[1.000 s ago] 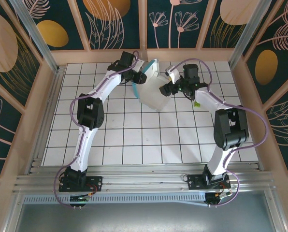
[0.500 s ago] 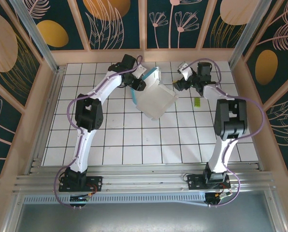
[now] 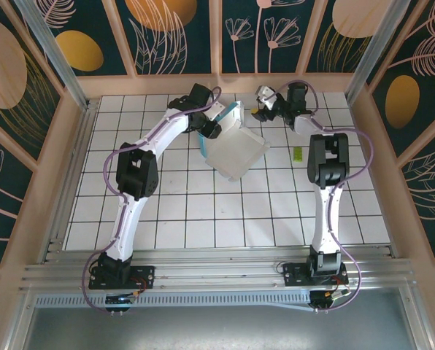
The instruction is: Fold the paper box
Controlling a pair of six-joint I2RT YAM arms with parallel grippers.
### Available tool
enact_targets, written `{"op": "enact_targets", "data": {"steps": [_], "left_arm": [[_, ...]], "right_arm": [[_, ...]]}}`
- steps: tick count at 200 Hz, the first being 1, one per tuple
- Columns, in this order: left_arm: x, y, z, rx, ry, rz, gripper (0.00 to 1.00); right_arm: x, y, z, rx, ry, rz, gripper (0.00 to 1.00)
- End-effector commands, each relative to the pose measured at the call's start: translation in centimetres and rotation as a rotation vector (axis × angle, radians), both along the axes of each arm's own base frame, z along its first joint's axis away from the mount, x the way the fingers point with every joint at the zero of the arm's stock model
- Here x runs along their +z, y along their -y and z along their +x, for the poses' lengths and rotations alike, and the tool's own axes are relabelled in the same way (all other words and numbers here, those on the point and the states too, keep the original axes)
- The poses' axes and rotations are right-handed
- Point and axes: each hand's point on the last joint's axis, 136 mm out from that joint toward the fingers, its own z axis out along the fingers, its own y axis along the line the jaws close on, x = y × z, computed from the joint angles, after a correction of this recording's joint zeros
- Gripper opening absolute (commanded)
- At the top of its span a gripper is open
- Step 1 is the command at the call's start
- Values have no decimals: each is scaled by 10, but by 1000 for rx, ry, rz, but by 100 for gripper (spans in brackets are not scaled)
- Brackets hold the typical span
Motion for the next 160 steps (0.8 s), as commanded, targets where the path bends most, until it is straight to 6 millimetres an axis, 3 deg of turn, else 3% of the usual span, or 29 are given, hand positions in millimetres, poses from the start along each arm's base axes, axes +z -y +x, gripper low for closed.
{"op": "enact_targets", "data": {"steps": [1, 49, 87, 160], "left_arm": [[11, 2, -4, -14, 20, 21, 38], [11, 5, -2, -15, 29, 14, 39], [13, 8, -2, -20, 36, 6, 39], [17, 15, -3, -39, 41, -22, 39]], "right_arm": [[-4, -22, 5, 73, 54, 0, 69], [-18, -49, -4, 169, 47, -5, 64], [-17, -57, -17, 239, 28, 25, 61], [-30, -73, -20, 296, -5, 38, 56]]}}
